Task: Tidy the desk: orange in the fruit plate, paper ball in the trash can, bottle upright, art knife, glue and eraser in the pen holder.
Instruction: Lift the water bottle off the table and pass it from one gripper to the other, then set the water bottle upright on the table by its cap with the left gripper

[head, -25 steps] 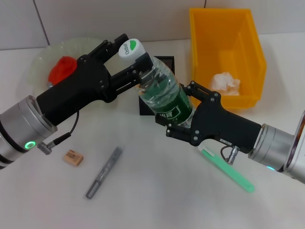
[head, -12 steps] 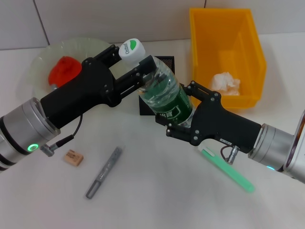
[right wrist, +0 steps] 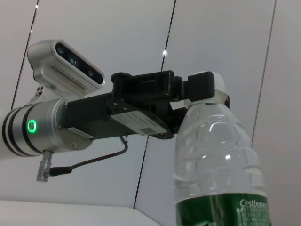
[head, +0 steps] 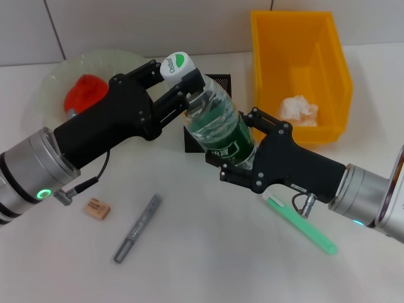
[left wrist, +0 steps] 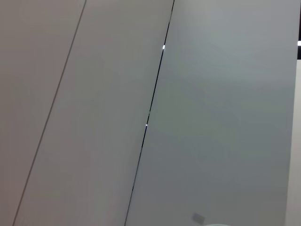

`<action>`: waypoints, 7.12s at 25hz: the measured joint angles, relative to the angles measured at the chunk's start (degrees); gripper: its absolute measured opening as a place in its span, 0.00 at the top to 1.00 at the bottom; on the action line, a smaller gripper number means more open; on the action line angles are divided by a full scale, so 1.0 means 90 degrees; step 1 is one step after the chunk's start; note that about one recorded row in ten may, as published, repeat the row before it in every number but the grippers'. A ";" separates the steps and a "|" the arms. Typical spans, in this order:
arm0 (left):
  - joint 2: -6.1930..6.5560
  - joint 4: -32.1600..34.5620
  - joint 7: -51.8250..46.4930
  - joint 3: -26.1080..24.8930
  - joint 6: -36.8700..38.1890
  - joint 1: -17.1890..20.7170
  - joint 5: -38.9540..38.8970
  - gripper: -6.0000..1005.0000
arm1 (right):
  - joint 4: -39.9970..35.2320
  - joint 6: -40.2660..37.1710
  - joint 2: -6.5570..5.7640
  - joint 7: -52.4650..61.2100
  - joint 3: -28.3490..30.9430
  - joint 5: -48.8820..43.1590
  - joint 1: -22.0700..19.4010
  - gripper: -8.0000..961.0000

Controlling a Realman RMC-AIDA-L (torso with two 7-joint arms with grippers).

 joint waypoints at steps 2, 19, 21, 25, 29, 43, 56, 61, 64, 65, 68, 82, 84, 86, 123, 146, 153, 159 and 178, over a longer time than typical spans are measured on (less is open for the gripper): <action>0.0000 0.0003 0.0015 0.0027 0.0000 -0.0004 -0.0002 0.53 | 0.0000 0.0004 0.0000 0.0000 0.0000 -0.0002 0.0000 0.20; -0.0001 0.0024 0.0226 0.0162 -0.0004 -0.0071 -0.0152 0.56 | -0.0002 0.0017 0.0000 0.0025 0.0024 -0.0004 0.0032 0.20; -0.0001 0.0032 0.0227 0.0162 -0.0004 -0.0071 -0.0154 0.56 | -0.0002 0.0077 -0.0001 0.0063 0.0027 -0.0004 0.0061 0.20; 0.0000 0.0058 0.0228 0.0162 -0.0003 -0.0071 -0.0160 0.56 | 0.0002 0.0135 0.0000 0.0086 0.0011 -0.0003 0.0089 0.20; 0.0000 0.0077 0.0228 0.0160 -0.0004 -0.0071 -0.0168 0.56 | 0.0005 0.0185 0.0000 0.0088 -0.0003 0.0000 0.0106 0.20; -0.0001 0.0088 0.0226 0.0159 -0.0041 -0.0099 -0.0182 0.56 | 0.0020 0.0436 0.0000 0.0090 -0.0022 -0.0061 0.0241 0.20; 0.0000 0.0088 0.0238 0.0132 -0.0066 -0.0101 -0.0193 0.56 | 0.0006 0.0494 0.0000 0.0100 -0.0034 -0.0078 0.0322 0.20; 0.0000 0.0087 0.0241 0.0121 -0.0069 -0.0100 -0.0194 0.56 | 0.0015 0.0508 0.0000 0.0147 -0.0034 -0.0079 0.0341 0.20; 0.0000 0.0087 0.0242 0.0120 -0.0069 -0.0100 -0.0194 0.56 | 0.0009 0.0510 0.0000 0.0157 -0.0034 -0.0079 0.0341 0.20; 0.0000 0.0087 0.0242 0.0120 -0.0069 -0.0100 -0.0194 0.56 | 0.0005 0.0511 0.0000 0.0159 -0.0034 -0.0080 0.0341 0.20; 0.0000 0.0086 0.0244 0.0120 -0.0069 -0.0100 -0.0194 0.56 | 0.0008 0.0514 0.0000 0.0159 -0.0009 -0.0069 0.0339 0.20; -0.0001 0.0085 0.0246 0.0151 -0.0061 -0.0080 -0.0250 0.56 | 0.0159 0.0547 -0.0001 0.0224 0.0130 0.0079 0.0359 0.20; -0.0001 0.0085 0.0246 0.0151 -0.0060 -0.0080 -0.0249 0.56 | 0.0138 0.0570 -0.0001 0.0241 0.0065 0.0070 0.0371 0.20; -0.0001 0.0085 0.0246 0.0151 -0.0060 -0.0080 -0.0249 0.56 | 0.0130 0.0571 -0.0001 0.0242 0.0038 0.0069 0.0373 0.20; 0.0000 0.0089 0.0413 0.0080 -0.0033 -0.0003 -0.0316 0.55 | 0.0165 0.0348 0.0000 0.0197 -0.0033 0.0058 0.0136 0.20; -0.0001 0.0484 0.0345 0.0140 0.0191 0.0080 -0.0346 0.54 | 0.0143 0.0681 -0.0002 0.0187 -0.0043 0.0008 0.0206 0.20; -0.0001 0.0489 0.0343 0.0134 0.0185 0.0084 -0.0336 0.54 | 0.0132 0.0743 0.0001 0.0187 -0.0043 0.0008 0.0263 0.20; -0.0001 0.0502 0.0348 0.0097 0.0186 0.0086 -0.0335 0.54 | 0.0152 0.0753 0.0000 0.0187 -0.0043 -0.0004 0.0273 0.20; 0.0011 0.0587 0.0417 0.0079 0.0151 0.0059 -0.0497 0.53 | 0.0224 0.0805 0.0000 0.0184 -0.0054 -0.0020 0.0159 0.20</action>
